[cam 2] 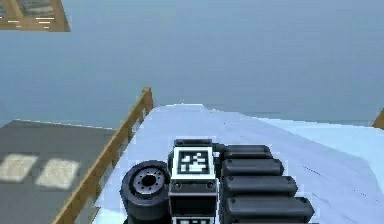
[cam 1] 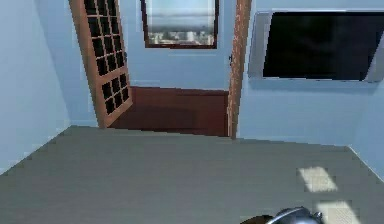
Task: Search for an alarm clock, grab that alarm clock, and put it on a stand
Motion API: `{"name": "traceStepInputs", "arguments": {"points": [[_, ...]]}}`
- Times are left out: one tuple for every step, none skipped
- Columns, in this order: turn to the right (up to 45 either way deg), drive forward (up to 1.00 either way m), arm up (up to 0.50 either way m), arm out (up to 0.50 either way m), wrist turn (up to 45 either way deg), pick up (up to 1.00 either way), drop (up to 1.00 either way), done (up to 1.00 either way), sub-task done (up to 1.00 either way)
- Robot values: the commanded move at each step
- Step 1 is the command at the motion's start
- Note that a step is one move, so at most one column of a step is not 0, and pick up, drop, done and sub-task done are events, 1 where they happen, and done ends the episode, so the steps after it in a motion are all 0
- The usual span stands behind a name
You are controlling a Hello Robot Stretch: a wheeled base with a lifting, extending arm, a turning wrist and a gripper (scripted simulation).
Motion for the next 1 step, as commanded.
{"name": "traceStepInputs", "arguments": {"points": [[-12.0, 0.0, 0.0, 0.0, 0.0, 0.0, 0.0, 0.0, 0.0]]}}
